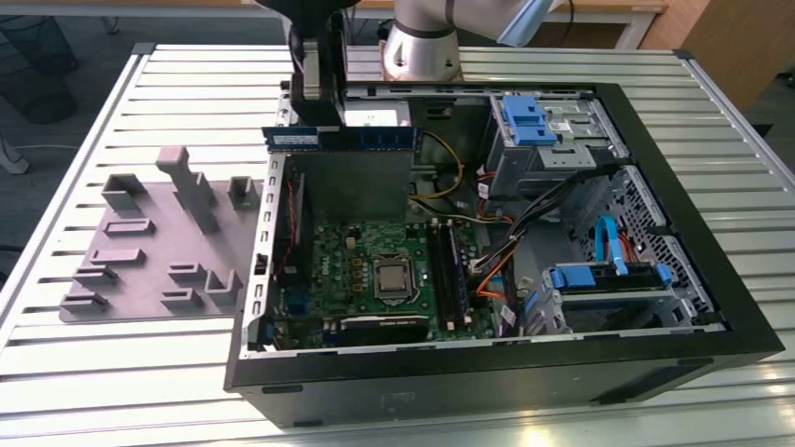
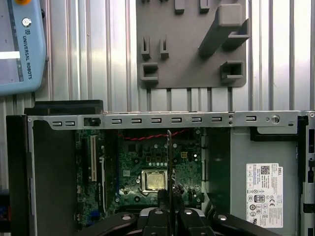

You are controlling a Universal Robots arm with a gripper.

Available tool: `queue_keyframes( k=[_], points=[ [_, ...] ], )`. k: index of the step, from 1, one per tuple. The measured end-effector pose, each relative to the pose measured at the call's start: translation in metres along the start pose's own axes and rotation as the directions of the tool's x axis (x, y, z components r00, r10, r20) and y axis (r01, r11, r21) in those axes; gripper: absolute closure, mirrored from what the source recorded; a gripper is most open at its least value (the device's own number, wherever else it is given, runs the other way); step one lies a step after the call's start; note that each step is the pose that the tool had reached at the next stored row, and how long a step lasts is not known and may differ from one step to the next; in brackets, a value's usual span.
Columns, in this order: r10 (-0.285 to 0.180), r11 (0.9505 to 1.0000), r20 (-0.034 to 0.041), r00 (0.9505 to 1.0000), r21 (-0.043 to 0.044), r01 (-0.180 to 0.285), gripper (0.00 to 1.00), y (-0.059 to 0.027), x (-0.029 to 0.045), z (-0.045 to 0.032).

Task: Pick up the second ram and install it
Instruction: 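Pick up the second ram and move it above second insertion slot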

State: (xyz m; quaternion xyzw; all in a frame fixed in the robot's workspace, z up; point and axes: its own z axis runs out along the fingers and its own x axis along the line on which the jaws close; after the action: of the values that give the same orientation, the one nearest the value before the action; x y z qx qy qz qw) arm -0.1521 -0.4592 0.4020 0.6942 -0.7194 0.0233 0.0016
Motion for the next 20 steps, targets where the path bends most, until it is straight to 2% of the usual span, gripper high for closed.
queue_keyframes(
  k=[20],
  points=[
    [0.000,1.0000,-0.0001,1.0000,-0.0001,0.000,0.86,-0.0173,-0.0007,0.0022]
  ],
)
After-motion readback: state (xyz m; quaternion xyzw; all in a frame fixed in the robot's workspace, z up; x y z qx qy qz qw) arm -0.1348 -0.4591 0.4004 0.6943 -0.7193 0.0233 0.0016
